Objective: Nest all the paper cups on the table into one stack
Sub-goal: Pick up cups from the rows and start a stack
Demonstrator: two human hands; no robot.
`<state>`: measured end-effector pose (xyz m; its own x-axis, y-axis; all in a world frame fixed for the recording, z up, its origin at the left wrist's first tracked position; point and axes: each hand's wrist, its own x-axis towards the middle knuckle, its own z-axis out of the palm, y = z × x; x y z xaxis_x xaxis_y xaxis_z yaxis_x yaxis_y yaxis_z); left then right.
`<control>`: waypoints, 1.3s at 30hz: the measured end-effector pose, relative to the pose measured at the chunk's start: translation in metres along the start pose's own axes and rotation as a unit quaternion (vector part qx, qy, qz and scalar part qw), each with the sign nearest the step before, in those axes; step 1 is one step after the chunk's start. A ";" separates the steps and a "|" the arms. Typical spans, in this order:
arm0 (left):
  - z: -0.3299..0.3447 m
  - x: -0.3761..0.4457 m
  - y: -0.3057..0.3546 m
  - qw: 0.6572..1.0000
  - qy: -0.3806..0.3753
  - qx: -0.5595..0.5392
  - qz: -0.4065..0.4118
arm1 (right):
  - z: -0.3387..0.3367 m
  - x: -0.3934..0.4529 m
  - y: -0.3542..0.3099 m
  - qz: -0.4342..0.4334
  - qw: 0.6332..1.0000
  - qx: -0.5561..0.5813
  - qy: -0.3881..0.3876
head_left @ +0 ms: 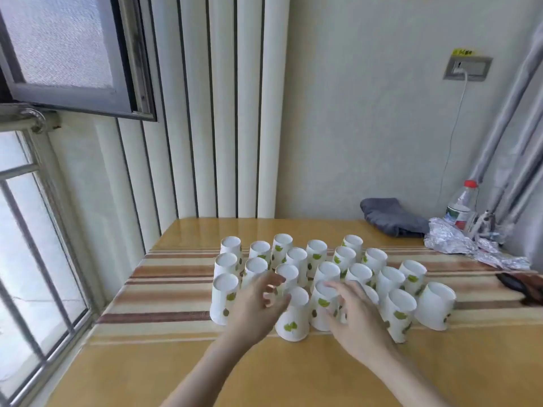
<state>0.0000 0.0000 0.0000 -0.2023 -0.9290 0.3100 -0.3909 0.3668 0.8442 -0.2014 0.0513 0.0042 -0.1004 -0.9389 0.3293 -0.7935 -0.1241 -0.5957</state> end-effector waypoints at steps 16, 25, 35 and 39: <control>0.032 -0.054 0.002 0.981 0.032 0.173 0.088 | 0.015 0.030 0.012 0.021 0.961 -0.276 -0.021; 0.023 -0.083 0.000 0.986 -0.035 0.153 0.048 | 0.018 0.026 0.002 0.055 0.963 -0.265 -0.008; -0.022 -0.084 -0.011 0.991 0.032 -0.052 -0.115 | -0.043 -0.002 -0.023 0.028 0.998 0.001 0.059; -0.033 -0.069 -0.009 0.976 0.099 -0.109 -0.157 | -0.048 -0.013 -0.056 -0.042 0.998 0.046 0.023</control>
<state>0.0472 0.0588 -0.0148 0.0830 -0.9933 0.0807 -0.2002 0.0627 0.9777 -0.1846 0.0858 0.0687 -0.0643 -0.9087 0.4125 -0.7419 -0.2329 -0.6288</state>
